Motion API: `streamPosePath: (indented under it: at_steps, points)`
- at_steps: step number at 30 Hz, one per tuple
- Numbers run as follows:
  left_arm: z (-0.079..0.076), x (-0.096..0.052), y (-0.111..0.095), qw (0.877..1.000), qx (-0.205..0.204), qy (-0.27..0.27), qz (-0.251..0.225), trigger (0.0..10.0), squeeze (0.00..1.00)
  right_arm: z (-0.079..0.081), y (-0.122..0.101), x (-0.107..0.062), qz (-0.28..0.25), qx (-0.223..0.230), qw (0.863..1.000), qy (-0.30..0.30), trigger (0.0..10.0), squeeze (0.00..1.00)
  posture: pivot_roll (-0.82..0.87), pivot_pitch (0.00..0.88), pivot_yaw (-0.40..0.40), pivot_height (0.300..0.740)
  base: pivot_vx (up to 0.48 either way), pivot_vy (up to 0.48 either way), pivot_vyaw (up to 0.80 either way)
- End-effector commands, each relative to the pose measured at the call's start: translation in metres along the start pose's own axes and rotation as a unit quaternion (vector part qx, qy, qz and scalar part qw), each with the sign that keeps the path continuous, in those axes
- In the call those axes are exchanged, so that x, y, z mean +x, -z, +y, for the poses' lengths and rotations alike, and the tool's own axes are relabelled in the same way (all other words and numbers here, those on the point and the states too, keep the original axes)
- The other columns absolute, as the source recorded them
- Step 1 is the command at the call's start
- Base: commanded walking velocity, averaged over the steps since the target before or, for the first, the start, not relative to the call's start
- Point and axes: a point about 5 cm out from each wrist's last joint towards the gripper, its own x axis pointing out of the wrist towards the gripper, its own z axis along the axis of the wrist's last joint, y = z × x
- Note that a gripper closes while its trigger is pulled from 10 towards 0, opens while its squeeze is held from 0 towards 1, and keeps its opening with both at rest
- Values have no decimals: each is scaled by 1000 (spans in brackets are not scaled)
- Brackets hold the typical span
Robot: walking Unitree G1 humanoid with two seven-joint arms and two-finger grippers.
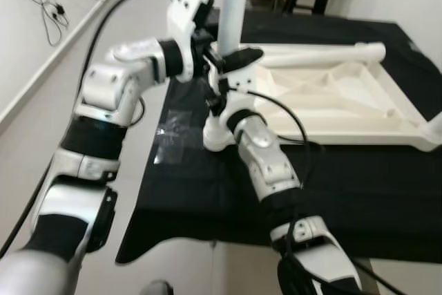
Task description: Building children table
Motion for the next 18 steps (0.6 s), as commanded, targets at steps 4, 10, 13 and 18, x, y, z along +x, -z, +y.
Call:
streamPosePath:
  at_steps: [4,10,13,18]
  points:
    - [1,1,-5,1000,4,-1,-3,10000,0,16,41,-4,73,39,996,-30,0,0,137,124,-56,740,0,0,0]
    - [1,2,-2,1000,-2,4,-7,0,0,11,37,-3,66,35,997,-35,10000,0,128,121,-59,740,0,0,0]
    - [1,3,-3,1000,-3,7,-9,0,0,18,24,0,42,26,995,-91,10000,0,128,118,-60,740,0,0,0]
    - [2,3,-3,1000,-3,7,-9,0,0,18,6,1,16,25,985,-169,10000,1000,126,114,-60,740,0,0,0]
